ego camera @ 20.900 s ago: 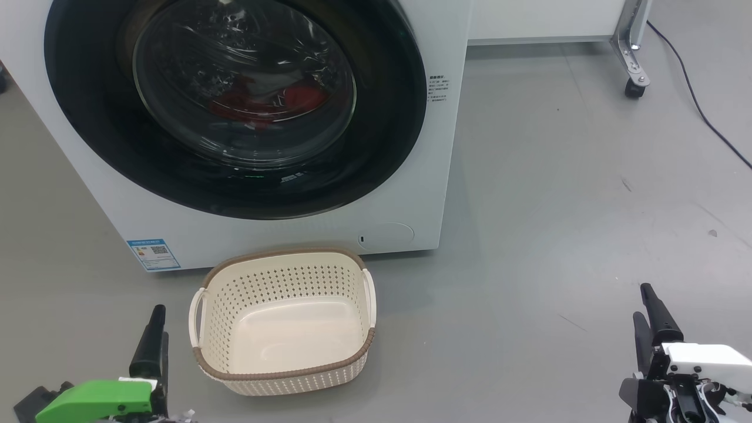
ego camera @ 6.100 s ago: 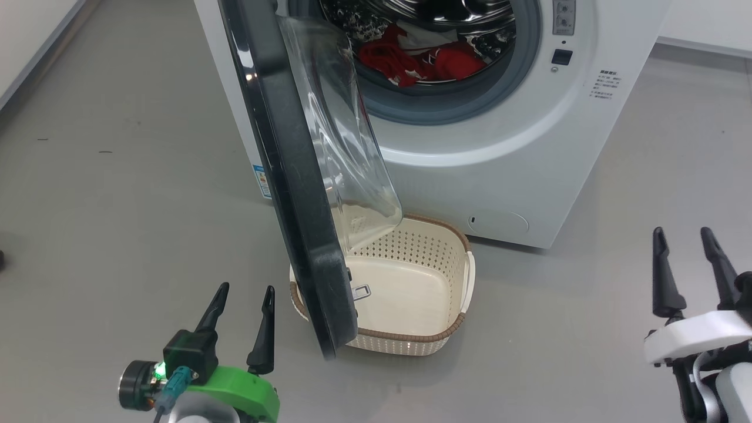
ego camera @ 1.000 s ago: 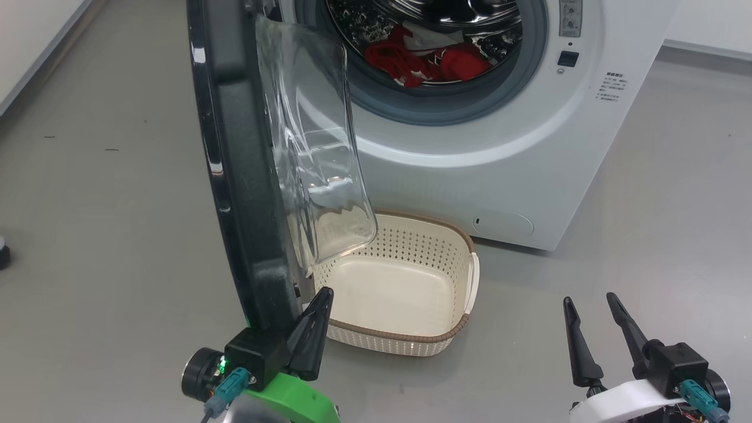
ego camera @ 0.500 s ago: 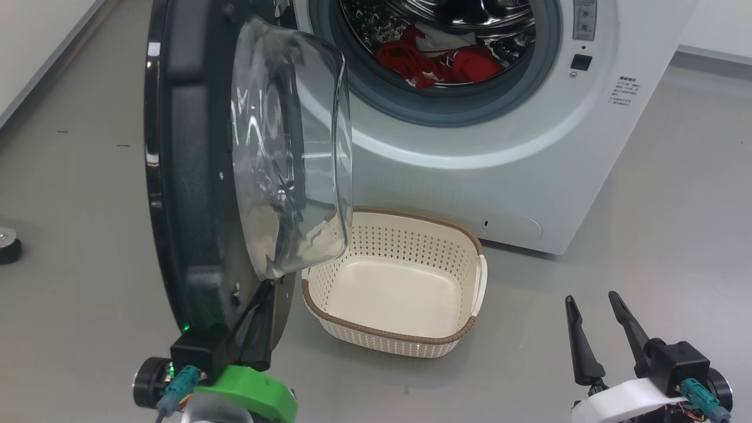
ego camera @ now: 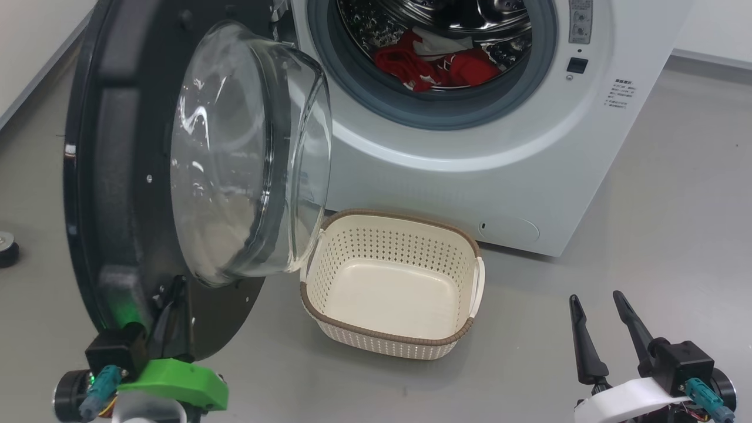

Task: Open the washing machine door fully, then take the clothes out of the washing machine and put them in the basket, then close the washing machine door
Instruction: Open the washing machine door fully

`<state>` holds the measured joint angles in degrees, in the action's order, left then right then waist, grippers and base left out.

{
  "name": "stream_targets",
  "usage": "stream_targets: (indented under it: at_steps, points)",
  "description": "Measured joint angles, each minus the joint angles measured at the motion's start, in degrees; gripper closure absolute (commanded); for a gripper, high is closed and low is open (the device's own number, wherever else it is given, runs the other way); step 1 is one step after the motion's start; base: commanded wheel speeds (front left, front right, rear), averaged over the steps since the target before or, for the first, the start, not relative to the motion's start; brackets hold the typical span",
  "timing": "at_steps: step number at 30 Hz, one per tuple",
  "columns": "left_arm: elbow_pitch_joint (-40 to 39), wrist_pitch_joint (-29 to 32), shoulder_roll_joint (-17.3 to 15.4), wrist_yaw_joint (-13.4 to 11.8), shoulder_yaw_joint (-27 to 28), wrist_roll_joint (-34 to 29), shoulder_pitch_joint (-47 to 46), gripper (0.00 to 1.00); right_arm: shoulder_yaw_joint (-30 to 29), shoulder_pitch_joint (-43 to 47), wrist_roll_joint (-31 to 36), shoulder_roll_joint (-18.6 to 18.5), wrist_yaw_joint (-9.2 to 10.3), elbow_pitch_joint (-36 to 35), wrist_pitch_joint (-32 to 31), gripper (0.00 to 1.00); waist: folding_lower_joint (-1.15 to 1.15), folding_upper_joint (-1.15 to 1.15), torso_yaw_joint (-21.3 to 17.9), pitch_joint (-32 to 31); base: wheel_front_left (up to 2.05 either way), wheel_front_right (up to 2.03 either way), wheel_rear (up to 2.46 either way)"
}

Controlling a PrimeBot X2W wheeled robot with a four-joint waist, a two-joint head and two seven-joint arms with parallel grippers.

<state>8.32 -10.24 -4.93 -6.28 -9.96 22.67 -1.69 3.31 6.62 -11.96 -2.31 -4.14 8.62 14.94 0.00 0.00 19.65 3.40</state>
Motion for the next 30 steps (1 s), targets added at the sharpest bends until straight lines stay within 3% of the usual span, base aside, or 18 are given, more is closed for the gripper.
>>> stream_targets:
  at_steps: [30]
  points:
    - [11.3,-2.0,-2.4,-0.2,17.4,2.1,-8.4,1.00,-1.4,-1.9,1.1,0.0,-0.51,-0.6,0.0,0.00,0.00,0.00,-1.3,4.6,0.00,0.00,0.00]
